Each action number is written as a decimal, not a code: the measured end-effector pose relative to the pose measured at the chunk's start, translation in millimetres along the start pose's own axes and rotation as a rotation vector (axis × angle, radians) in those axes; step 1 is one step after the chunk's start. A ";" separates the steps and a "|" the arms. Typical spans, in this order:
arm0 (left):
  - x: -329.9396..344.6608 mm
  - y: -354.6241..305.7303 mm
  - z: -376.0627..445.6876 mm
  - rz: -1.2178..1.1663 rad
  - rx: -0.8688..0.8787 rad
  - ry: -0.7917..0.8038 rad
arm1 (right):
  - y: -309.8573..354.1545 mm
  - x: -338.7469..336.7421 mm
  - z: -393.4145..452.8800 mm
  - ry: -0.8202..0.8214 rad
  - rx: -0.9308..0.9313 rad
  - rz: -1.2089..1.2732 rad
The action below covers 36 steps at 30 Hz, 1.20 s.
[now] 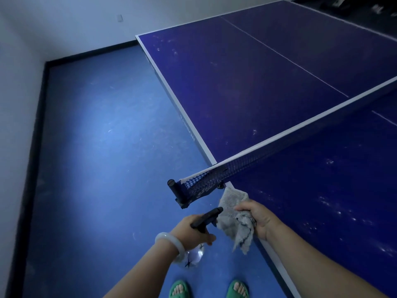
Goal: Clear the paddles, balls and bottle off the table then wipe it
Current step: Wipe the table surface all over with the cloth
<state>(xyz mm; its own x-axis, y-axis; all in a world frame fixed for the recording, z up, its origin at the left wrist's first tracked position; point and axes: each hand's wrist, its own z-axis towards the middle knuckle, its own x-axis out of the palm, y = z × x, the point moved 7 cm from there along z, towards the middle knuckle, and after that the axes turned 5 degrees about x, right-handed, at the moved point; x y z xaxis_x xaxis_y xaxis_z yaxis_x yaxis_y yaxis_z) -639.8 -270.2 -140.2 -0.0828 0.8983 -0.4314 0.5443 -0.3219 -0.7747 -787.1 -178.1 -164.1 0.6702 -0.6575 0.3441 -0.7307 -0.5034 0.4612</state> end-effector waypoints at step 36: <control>2.1 -14.3 15.1 0.120 0.085 0.019 | -2.6 0.0 -23.2 -0.053 -0.121 0.233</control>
<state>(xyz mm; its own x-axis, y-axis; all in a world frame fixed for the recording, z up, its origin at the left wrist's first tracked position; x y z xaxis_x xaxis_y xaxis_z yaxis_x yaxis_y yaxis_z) -660.3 -268.2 -137.0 -0.0057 0.8572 -0.5150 0.4768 -0.4503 -0.7549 -782.2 -163.8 -146.3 0.4756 -0.7777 0.4110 -0.8414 -0.2660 0.4704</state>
